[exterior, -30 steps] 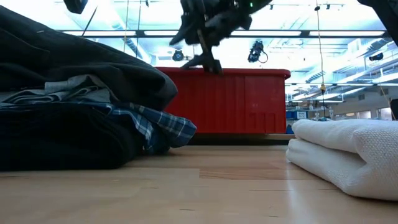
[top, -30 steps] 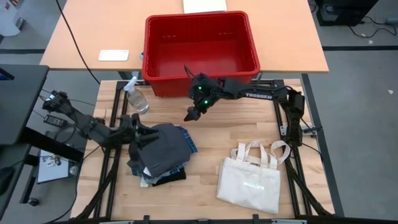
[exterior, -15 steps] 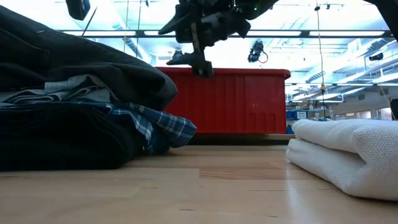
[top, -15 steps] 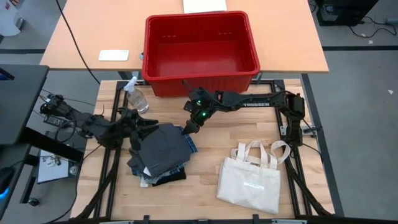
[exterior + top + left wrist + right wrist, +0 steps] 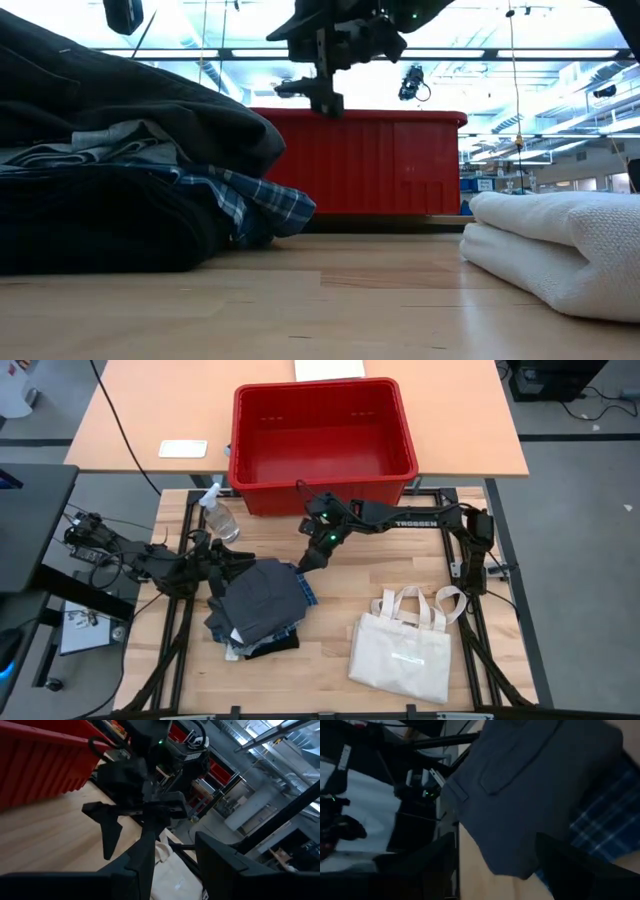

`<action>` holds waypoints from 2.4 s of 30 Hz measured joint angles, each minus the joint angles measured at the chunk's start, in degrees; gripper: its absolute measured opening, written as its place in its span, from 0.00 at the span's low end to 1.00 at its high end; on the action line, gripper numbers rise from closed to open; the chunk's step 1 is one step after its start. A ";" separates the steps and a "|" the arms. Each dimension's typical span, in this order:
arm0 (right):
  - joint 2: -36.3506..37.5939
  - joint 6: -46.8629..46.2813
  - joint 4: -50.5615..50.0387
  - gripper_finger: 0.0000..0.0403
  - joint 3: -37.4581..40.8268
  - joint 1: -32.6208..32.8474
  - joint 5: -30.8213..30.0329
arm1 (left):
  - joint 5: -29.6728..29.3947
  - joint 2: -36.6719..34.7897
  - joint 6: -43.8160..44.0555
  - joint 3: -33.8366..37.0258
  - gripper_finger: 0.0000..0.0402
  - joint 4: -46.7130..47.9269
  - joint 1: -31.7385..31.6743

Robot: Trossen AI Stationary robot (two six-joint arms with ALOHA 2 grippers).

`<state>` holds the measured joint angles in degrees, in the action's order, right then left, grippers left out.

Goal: Fold laundry
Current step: Put the gray pants into the red bin

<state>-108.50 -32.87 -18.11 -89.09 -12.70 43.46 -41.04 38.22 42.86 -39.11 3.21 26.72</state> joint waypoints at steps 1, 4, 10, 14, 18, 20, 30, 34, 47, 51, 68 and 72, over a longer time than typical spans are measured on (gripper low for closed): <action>0.31 -1.19 0.02 0.70 0.44 0.23 -0.01 | 0.02 0.02 0.00 0.00 0.36 0.01 0.00; 1.35 -1.84 0.70 0.70 1.45 1.69 -3.35 | 0.07 0.02 0.02 0.00 0.36 0.19 0.00; 1.32 -11.82 12.25 0.70 6.31 2.90 -11.49 | 1.09 -0.87 0.99 0.00 0.36 0.33 0.00; 1.36 -18.82 22.14 0.70 9.78 3.15 -14.37 | 5.36 -2.73 -0.25 0.00 0.36 1.34 0.02; 1.34 -27.85 26.32 0.70 11.46 3.45 -19.82 | 5.51 -3.87 -5.74 0.00 0.36 1.20 0.01; 1.34 -28.91 28.29 0.70 11.58 3.80 -21.74 | 5.33 -4.14 -6.49 0.00 0.36 1.02 0.02; 1.34 -39.11 30.04 0.70 11.66 6.90 -25.88 | 5.33 -4.13 -6.60 0.00 0.36 3.87 0.02; 1.34 -41.83 30.49 0.70 11.68 10.12 -27.50 | 5.36 -4.12 -4.85 0.00 0.36 6.11 0.02; 1.80 -30.46 13.62 0.75 13.24 13.76 -27.09 | 11.86 -4.72 8.22 -0.04 0.36 17.28 0.13; 1.78 -30.19 14.91 0.77 13.85 13.19 -24.90 | 12.46 -2.38 16.26 0.32 0.36 25.16 0.13; 1.78 -26.12 15.94 0.86 16.53 12.49 -22.68 | 27.79 8.81 23.80 1.25 0.36 30.64 1.93; 1.78 -25.19 15.92 0.86 16.53 12.47 -25.65 | 27.04 11.15 24.54 1.25 0.36 36.61 2.45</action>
<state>-106.72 -58.06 -2.19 -72.55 -0.23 17.82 -14.00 49.36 67.39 -37.87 39.82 29.17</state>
